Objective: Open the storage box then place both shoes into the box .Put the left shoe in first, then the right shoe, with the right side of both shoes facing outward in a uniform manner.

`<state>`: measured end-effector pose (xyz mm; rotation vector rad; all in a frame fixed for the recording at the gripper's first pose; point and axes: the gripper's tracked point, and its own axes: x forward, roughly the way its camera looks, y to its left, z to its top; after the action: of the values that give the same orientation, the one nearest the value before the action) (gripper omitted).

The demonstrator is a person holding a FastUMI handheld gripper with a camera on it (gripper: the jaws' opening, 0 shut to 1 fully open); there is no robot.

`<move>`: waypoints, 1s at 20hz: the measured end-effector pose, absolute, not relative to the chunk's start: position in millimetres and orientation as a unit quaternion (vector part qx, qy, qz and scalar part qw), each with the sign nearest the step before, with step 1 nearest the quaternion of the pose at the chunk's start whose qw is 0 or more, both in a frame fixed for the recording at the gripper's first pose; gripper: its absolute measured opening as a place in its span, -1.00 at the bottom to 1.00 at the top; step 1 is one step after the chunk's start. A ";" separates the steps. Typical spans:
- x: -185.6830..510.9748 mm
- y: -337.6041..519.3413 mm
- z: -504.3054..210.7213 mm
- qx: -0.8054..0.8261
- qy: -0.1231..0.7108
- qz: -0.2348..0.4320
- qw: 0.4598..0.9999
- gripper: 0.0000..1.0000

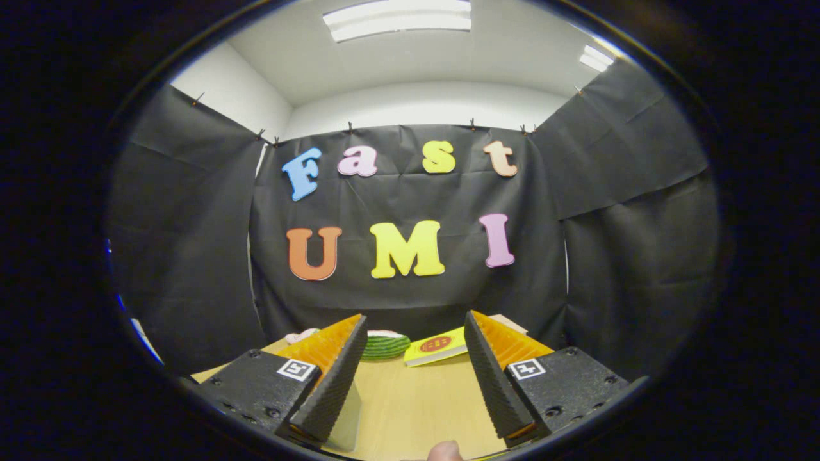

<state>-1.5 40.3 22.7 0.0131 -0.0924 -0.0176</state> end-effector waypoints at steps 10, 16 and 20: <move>2.5 43.2 2.3 -0.002 -0.013 0.000 1.000 0.89; 5.4 50.8 -6.9 -0.009 -0.003 0.007 1.000 0.89; 4.7 55.4 -5.0 -0.008 -0.005 0.006 1.000 0.89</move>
<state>4.7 55.4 -5.0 -0.0157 -0.0101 0.0114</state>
